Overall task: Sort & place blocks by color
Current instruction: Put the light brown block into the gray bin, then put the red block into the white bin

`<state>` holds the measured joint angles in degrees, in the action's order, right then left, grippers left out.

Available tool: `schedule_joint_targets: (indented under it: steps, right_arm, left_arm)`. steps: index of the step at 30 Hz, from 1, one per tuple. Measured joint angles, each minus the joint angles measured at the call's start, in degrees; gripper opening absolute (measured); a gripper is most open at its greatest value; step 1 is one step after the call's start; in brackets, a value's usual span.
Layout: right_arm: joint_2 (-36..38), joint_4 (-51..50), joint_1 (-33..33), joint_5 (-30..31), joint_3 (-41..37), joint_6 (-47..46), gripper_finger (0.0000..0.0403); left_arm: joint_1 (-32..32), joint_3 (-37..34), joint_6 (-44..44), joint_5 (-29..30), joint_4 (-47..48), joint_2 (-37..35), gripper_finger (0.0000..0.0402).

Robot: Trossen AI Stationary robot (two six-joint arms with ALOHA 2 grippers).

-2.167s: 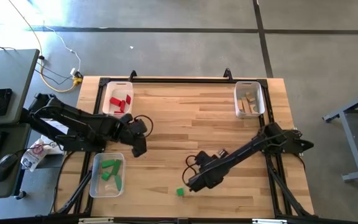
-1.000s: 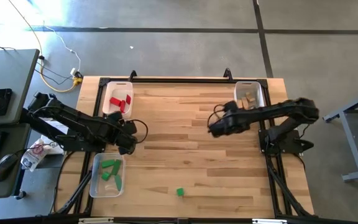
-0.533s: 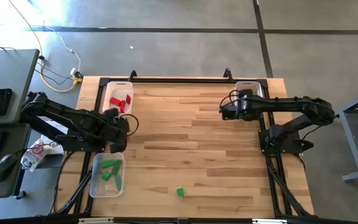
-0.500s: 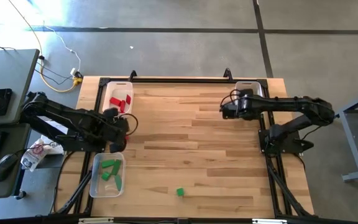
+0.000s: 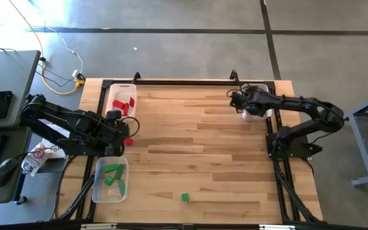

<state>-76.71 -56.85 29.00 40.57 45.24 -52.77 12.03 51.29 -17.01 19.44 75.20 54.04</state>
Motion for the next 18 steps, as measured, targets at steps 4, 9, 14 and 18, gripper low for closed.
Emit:
schedule_joint_targets:
  steps: [4,9,14,18]
  right_arm:
    - [0.0,4.3,4.0,-3.1,-0.2,6.9,0.0136]
    - [0.0,6.8,6.6,-3.3,-0.2,12.6,0.0171]
    - [0.0,7.3,7.2,-3.3,-0.2,12.8,0.0182]
    - [0.0,6.0,6.8,-5.2,1.0,13.8,0.0184]
  left_arm:
    - [0.0,0.0,2.3,-1.5,0.0,0.0,0.0186]
    - [0.0,0.0,2.6,-1.5,-0.1,0.0,0.0186]
    - [0.0,0.0,0.9,-1.4,-1.7,0.0,0.0186]
    - [0.0,-0.2,1.1,-1.4,-2.2,0.0,0.0186]
